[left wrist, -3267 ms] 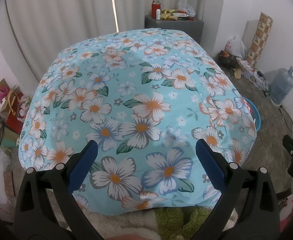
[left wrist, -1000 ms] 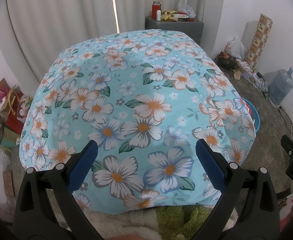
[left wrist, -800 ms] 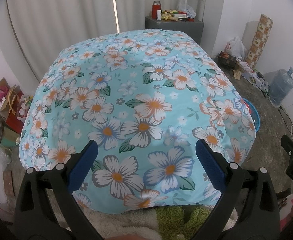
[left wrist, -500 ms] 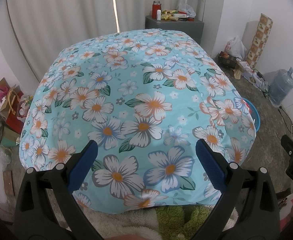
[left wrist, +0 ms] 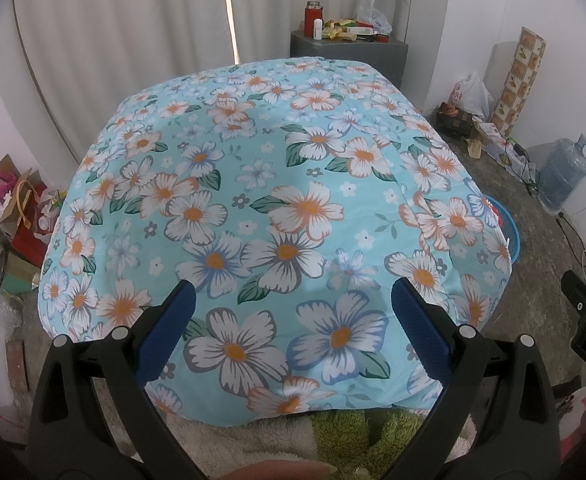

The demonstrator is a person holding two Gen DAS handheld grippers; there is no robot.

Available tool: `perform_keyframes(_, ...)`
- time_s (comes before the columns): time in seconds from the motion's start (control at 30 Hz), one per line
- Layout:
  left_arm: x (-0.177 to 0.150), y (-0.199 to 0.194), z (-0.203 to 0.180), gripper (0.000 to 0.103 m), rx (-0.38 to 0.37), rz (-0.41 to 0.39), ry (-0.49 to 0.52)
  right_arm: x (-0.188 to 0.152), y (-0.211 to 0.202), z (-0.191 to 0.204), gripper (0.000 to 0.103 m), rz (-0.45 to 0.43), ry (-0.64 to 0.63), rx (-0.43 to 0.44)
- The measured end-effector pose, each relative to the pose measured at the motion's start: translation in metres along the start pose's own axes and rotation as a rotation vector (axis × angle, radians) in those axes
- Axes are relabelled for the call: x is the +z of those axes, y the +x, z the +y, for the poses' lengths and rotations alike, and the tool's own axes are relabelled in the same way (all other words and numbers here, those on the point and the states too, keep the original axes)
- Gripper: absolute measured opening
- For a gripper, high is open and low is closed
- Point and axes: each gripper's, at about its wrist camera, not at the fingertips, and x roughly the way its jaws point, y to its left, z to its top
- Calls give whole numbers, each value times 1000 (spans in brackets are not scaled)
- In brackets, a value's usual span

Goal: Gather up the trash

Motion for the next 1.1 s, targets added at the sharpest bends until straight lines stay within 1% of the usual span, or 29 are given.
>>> perform_keyframes(0.73,1,-3,3,94,-2,-3,0,3,1,9,96,-6,-8,5)
perform_keyframes(0.9,1,-4,3,94,-3,-3,-1,6,2,17,96,-8,-8,9)
perform_keyframes(1.1,0,-4,4,94,-3,-2,0,5,1,15,96,-9,-8,7)
